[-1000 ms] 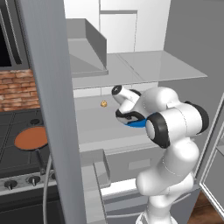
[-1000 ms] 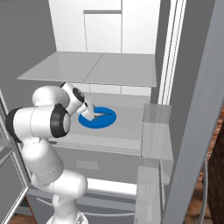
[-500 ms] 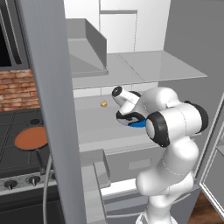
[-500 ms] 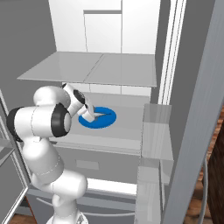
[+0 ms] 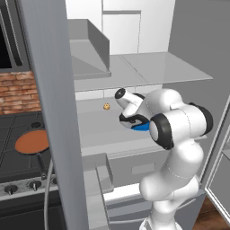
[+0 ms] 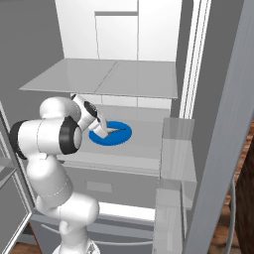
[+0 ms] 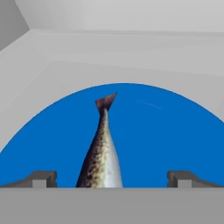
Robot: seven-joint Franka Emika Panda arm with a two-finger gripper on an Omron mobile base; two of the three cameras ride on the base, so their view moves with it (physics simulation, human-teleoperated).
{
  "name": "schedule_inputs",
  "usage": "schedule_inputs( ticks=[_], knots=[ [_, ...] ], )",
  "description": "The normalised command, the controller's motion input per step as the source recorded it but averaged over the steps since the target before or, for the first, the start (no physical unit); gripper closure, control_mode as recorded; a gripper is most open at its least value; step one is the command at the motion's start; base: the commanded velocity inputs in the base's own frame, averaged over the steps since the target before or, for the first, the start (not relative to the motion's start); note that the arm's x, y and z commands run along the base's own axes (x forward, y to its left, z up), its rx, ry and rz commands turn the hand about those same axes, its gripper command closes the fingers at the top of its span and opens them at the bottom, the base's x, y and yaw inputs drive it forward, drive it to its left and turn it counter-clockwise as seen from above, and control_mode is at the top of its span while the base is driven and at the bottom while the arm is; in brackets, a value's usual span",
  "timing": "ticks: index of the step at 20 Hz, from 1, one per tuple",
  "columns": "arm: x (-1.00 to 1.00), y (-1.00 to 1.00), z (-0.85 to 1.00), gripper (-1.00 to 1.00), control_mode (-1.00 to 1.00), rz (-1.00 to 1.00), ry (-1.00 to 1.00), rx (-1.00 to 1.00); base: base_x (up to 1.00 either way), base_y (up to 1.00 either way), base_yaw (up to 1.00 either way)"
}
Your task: Retrieve the fish from the fridge and place it on the saucepan with marinade on the stove.
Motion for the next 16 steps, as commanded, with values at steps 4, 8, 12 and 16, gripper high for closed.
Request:
schedule_inputs(
  ticks=[4, 8, 12, 16],
  knots=[
    [0.02, 0.00, 0.00, -1.00, -1.00, 0.00, 0.00, 0.00, 0.00, 0.00, 0.00],
    [0.00, 0.00, 0.00, -1.00, -1.00, 0.00, 0.00, 0.00, 0.00, 0.00, 0.00],
    [0.00, 0.00, 0.00, -1.00, -1.00, 0.00, 0.00, 0.00, 0.00, 0.00, 0.00],
    [0.00, 0.00, 0.00, -1.00, -1.00, 0.00, 0.00, 0.00, 0.00, 0.00, 0.00]
  ],
)
